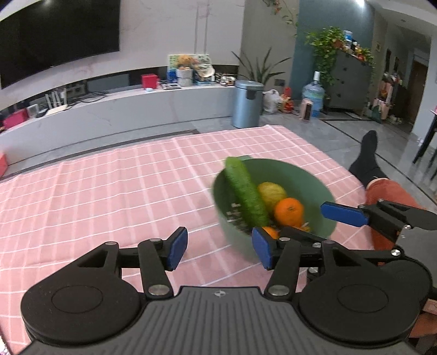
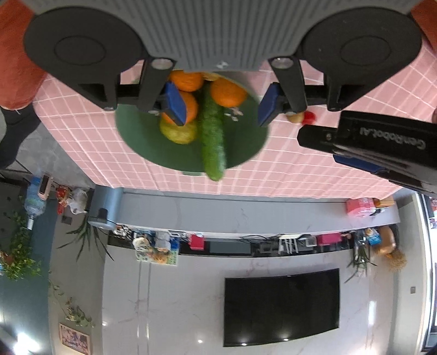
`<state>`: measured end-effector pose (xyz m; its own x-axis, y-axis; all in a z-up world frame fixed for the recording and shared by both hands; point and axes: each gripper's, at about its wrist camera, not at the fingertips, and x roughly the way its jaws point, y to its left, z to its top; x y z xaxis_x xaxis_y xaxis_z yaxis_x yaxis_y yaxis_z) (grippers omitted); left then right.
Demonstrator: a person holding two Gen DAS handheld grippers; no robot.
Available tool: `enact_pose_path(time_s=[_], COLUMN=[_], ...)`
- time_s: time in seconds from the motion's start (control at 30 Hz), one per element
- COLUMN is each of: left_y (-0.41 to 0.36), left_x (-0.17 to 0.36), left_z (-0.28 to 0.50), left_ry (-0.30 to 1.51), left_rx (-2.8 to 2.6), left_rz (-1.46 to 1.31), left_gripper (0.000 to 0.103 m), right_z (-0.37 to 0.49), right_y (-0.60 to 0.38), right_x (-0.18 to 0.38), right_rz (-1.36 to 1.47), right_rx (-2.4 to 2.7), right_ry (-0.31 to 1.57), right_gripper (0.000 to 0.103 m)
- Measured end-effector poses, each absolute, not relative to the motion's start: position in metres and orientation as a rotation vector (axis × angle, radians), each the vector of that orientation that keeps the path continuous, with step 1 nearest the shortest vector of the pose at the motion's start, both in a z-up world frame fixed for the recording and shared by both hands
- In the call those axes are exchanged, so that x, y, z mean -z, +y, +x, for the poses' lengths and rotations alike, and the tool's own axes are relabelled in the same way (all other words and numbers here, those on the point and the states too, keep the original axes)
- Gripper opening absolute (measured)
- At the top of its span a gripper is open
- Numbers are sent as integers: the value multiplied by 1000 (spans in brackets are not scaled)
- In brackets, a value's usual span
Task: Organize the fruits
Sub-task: 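Lift both tools out of the colander toward the tomato and longan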
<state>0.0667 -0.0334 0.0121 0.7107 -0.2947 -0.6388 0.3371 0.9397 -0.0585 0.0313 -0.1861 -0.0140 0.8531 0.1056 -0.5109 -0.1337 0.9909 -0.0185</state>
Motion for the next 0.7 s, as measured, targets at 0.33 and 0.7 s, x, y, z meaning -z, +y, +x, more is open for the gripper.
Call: enact_pose_path(time_s=[0.33, 0.7], left_y=[7, 34], left_x=[4, 34], left_z=[68, 76], left_ry=[722, 753], left_rx=[281, 264], left_rz=[-8, -87], left_gripper=[65, 65], right_z=[24, 46], right_y=[-144, -113], right_x=[29, 51], right_rz=[-88, -128], right_rx=[-218, -266], right_ry=[586, 664], right_gripper=[56, 36])
